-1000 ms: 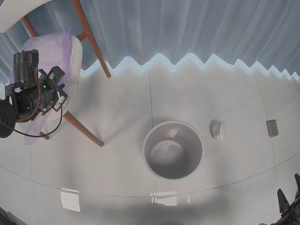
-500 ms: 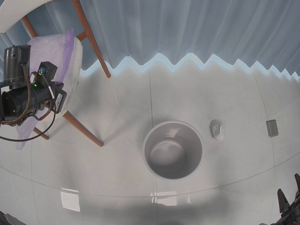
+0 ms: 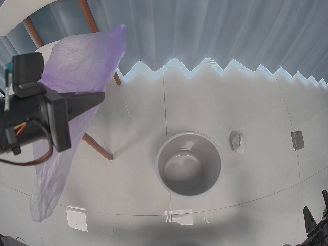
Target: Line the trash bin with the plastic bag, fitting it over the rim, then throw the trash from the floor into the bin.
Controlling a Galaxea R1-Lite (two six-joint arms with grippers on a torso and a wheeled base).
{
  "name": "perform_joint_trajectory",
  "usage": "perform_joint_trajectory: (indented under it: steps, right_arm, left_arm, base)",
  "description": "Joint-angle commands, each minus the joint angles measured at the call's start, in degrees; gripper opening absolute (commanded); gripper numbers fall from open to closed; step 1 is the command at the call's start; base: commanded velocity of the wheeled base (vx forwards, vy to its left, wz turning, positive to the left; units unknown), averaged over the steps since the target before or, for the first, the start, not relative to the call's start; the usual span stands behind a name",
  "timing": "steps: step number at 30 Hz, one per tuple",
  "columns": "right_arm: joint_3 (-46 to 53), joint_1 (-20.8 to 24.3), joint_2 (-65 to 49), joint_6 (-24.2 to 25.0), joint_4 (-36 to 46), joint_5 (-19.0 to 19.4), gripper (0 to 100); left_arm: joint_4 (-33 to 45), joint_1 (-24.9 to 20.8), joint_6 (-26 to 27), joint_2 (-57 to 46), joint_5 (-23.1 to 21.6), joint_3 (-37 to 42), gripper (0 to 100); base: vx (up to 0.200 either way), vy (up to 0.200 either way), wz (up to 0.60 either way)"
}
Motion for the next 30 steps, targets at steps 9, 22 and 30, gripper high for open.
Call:
perform_joint_trajectory:
  steps: [9, 22, 30]
  right_arm:
    - [0.92, 0.02, -1.01, -0.01, -0.01, 0.01, 100]
    - [0.92, 0.02, -1.01, -0.01, -0.01, 0.01, 100]
    - [0.92, 0.02, -0.92, -0.01, -0.01, 0.01, 100]
  left_arm:
    - [-11.66, -19.56, -16.69, -10.93, -5.48, 4.14, 0]
    - [-13.41, -20.18, -28.03, -12.51, -20.68, 4.75, 0]
    - [-13.59, -11.04, -24.52, -7.85, -29.65, 7.48, 0]
  base:
    - [0.0, 0.0, 0.0]
    - [0.0, 0.0, 0.0]
    - [0.0, 0.0, 0.0]
